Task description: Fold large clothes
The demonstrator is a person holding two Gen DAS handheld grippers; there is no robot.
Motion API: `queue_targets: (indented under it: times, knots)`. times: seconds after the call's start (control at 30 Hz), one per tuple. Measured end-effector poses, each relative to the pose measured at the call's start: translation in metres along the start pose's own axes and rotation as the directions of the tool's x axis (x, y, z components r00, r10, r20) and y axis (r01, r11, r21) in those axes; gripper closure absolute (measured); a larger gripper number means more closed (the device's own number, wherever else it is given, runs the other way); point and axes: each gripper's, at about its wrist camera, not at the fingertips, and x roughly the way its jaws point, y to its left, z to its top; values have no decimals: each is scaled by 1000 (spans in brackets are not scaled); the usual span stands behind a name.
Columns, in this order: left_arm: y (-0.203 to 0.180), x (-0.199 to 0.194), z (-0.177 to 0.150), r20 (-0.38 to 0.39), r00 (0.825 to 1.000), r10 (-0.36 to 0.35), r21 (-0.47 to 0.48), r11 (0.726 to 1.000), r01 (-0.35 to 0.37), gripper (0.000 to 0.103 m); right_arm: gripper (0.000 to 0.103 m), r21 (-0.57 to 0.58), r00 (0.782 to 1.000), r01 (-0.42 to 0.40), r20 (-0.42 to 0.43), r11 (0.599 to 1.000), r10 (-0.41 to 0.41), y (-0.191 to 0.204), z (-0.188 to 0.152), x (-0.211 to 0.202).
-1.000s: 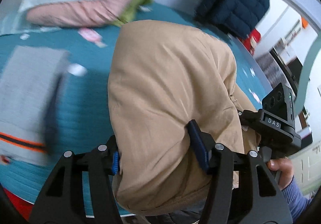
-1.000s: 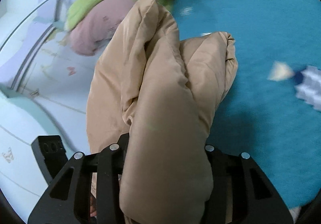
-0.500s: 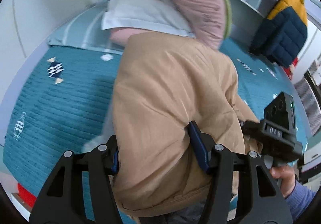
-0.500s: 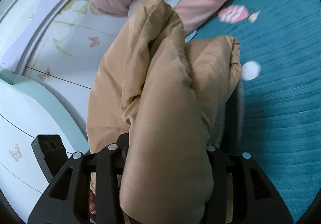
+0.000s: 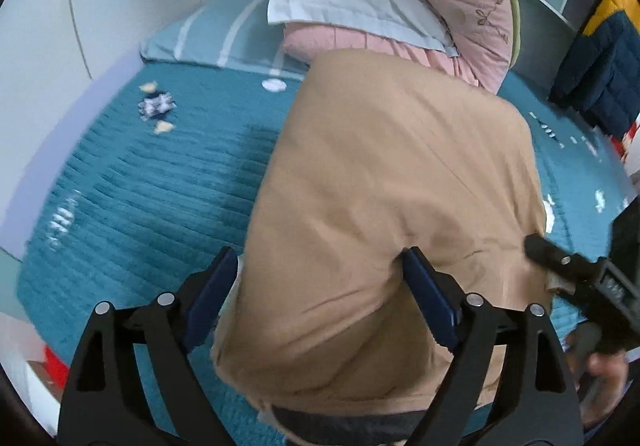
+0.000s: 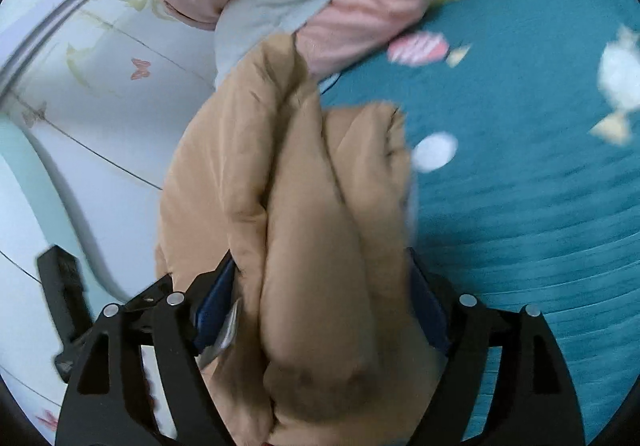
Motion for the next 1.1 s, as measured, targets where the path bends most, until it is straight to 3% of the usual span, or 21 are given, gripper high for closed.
queue_targets:
  times: [0.17, 0.27, 0.33, 0.43, 0.47, 0.6, 0.73, 0.87, 1.0, 1.07, 1.1]
  knots:
    - [-20, -29, -16, 61, 998, -16, 30, 999, 14, 14, 27, -61, 997, 66, 33, 996, -64, -3, -5, -26]
    - [-35, -25, -25, 21, 999, -40, 50, 998, 39, 14, 50, -156, 997, 7, 78, 988, 5, 32, -4, -38]
    - [-44, -20, -30, 0, 998, -55, 69, 996, 55, 14, 79, -219, 995, -91, 25, 971, 99, 52, -4, -32]
    - [-57, -11, -39, -19, 1000, -25, 98, 995, 26, 14, 87, -273, 989, -137, -82, 952, 119, 68, -9, -3]
    - [-59, -10, -41, -17, 1000, -24, 94, 995, 26, 14, 88, -273, 987, -125, -130, 954, 92, 66, -12, 12]
    - [-56, -15, -48, -9, 998, -57, 65, 996, 57, 13, 103, -193, 982, -19, -186, 981, -17, 33, -17, 41]
    - [-46, -28, -52, 15, 999, -51, -2, 999, 51, 12, 103, -172, 979, -1, -199, 985, -34, 18, -18, 45]
    - [-45, -53, -55, 63, 998, 2, -39, 999, 1, 12, 96, -135, 978, -109, -192, 985, 82, 24, -19, 19]
    - [-57, -85, -60, 108, 991, 77, -51, 996, -72, 12, 67, -218, 989, -117, -119, 969, 92, 48, -17, -32]
    - [-64, -104, -63, 125, 985, 123, -65, 991, -115, 11, 60, -295, 996, -59, -84, 954, 36, 60, -22, -62]
    - [-69, -118, -65, 137, 981, 135, -73, 989, -126, 9, 51, -341, 998, -20, -58, 940, 0, 66, -26, -81]
